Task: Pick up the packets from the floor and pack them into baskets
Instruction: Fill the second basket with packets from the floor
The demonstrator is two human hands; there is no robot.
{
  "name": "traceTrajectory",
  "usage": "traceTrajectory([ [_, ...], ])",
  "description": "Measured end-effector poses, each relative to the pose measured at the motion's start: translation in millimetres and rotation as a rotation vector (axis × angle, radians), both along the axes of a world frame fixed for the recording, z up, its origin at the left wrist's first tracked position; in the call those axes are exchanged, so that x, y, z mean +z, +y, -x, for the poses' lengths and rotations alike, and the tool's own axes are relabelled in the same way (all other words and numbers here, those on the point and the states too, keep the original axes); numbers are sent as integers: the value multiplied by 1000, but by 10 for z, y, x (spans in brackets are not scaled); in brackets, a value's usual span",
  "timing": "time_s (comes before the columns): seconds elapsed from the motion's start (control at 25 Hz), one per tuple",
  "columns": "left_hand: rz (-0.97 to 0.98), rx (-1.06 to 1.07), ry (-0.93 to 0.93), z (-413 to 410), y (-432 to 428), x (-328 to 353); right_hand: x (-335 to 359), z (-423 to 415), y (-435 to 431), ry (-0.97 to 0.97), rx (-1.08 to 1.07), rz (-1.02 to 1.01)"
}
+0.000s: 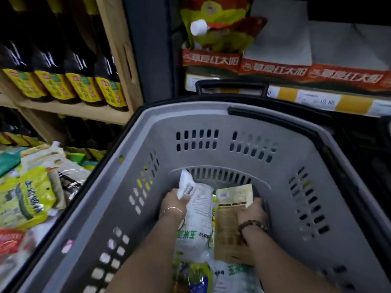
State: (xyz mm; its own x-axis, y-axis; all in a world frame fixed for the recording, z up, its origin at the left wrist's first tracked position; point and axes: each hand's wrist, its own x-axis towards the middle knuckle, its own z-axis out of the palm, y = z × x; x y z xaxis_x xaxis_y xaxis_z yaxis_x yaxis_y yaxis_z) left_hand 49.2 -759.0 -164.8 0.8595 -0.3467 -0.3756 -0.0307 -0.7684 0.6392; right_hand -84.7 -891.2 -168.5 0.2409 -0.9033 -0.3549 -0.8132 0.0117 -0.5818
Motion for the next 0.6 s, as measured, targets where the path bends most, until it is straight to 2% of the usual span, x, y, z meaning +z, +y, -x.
traceTrajectory([
  [0.12, 37, 60, -13, 10, -58, -197, -320, 30, 11, -10, -28, 44],
  [0.2, 9, 100, -142, 69, -76, -205, -501, 62, 32, -41, 33, 195],
  [0.24, 21, 69, -310, 106, -56, -233, -575, 80, 61, -2, 124, 336],
  [0.28, 17, -49, -536, 152, -41, -269, -655, 87, 91, 53, 216, 505],
  [0.32, -22, -232, -744, 202, -33, -330, -705, 105, 105, 88, 303, 647],
  [0.36, -81, -439, -874, 247, -21, -420, -711, 139, 128, 121, 400, 738],
  [0.4, -141, -586, -908, 287, -6, -517, -728, 170, 166, 146, 504, 790],
  [0.44, -212, -670, -862, 324, 18, -576, -740, 205, 205, 179, 585, 780],
  [0.52, -345, -720, -665, 356, 23, -552, -780, 221, 253, 282, 632, 612],
  [0.6, -431, -768, -653, 341, 50, -604, -864, 230, 261, 343, 650, 474],
])
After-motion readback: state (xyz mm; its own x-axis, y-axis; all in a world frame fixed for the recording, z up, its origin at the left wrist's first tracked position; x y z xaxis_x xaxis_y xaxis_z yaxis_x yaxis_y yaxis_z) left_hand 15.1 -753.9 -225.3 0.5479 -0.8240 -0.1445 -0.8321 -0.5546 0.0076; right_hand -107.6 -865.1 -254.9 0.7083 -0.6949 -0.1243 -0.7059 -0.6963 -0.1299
